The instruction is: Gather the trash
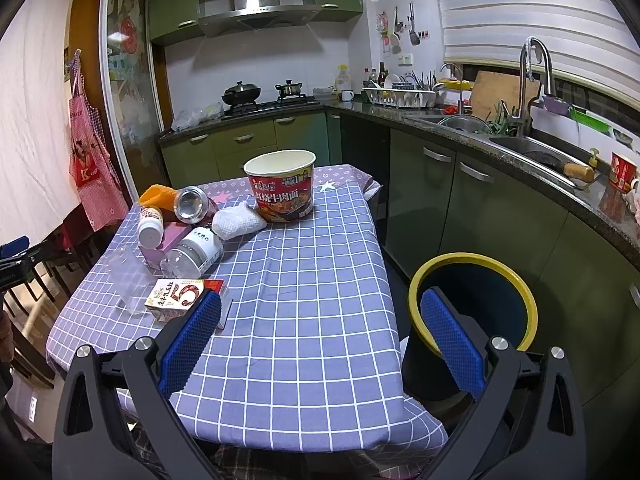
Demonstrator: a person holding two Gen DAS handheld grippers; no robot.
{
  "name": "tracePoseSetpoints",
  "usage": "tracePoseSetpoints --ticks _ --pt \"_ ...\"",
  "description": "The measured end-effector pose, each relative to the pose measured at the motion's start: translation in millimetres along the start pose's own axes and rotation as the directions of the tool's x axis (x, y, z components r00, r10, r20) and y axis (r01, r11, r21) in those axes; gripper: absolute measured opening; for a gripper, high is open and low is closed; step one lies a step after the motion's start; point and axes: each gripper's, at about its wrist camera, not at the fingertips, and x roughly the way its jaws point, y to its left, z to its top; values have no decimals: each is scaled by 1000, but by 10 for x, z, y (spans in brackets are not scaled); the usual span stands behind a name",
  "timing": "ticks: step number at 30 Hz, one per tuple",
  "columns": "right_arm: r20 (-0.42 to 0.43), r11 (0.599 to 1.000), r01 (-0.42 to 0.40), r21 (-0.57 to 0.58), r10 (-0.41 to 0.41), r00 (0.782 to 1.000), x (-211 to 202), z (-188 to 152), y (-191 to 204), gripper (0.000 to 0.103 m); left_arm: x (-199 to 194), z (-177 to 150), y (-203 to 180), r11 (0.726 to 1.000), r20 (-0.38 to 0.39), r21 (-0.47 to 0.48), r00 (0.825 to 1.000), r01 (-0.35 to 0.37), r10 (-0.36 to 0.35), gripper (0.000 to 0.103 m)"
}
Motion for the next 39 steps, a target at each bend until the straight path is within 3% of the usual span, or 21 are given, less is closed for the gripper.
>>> tracePoseSetpoints --ticks 29,36,39 --pt "-16 1000 -8 -11 8 1000 25 -3 68 99 56 3 -40 1000 -15 -14 1000 -18 18 97" --pt "-23 1000 -17 -17 17 1000 54 -7 94 99 18 48 -11 999 36 -28 999 -22 23 97" --pt "-28 1000 -19 -16 18 999 83 -9 83 99 21 78 -7 998 42 -20 997 -58 59 97"
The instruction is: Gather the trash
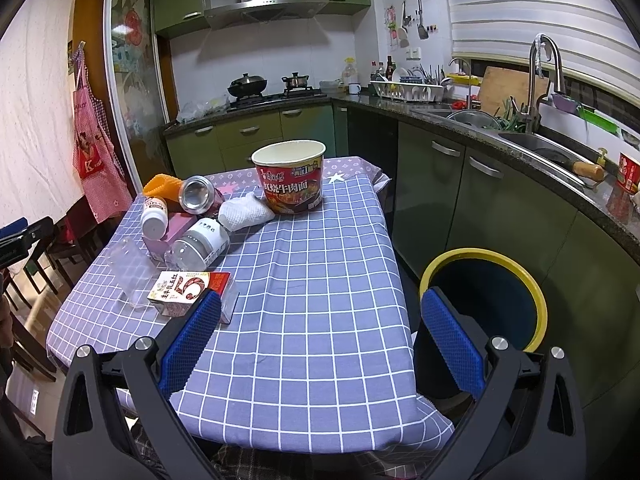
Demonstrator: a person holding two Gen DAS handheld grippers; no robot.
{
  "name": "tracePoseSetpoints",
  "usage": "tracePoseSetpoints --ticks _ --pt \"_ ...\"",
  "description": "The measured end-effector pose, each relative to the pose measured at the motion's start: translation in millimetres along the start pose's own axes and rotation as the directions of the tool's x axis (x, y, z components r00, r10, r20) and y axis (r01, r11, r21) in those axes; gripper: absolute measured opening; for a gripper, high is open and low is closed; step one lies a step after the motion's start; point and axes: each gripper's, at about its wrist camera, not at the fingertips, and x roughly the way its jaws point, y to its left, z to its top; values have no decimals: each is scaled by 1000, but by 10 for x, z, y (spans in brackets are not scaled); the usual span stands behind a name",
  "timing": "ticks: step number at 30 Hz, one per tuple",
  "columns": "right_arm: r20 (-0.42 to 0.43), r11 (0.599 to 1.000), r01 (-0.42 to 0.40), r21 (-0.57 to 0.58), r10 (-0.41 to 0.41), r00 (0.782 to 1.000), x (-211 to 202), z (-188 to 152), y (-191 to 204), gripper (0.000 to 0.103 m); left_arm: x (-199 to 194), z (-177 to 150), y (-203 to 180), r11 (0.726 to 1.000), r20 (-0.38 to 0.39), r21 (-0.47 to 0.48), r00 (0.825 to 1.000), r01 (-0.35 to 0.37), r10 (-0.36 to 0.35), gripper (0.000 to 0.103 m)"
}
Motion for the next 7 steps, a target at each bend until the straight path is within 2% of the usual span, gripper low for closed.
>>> tracePoseSetpoints --ticks 2,7 --pt "0 1000 -1 3 1 1000 6 0 -5 99 36 6 31 1000 -23 -17 1000 -18 18 97" --pt "-3 1000 -1 1 1 1000 21 2 -9 99 89 -28 101 999 -56 -41 998 -13 11 97"
